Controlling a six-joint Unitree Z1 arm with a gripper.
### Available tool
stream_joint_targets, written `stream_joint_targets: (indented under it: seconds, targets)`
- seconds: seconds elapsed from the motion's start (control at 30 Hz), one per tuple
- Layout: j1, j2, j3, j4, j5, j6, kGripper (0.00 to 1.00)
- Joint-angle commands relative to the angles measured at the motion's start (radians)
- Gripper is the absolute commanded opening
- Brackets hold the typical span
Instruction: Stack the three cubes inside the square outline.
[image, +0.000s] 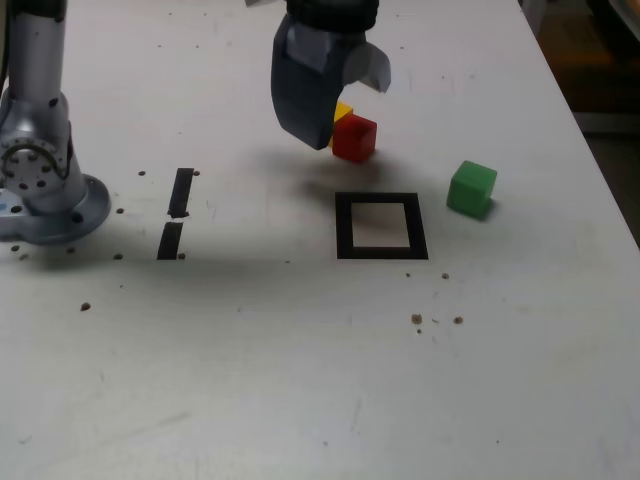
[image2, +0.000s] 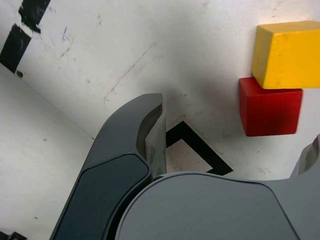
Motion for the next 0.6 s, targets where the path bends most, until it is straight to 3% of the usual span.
stream_joint_targets:
  seconds: [0.0, 0.3, 0.57]
  targets:
    - [-0.002, 0.027, -0.024, -0.003, -0.004, -0.013, 0.98]
    - [0.016, 0.132, -0.110, -0.001, -0.017, -0.047, 0.94]
    - [0.048, 0.164, -0.113, 0.009, -0.028, -0.049, 0.87]
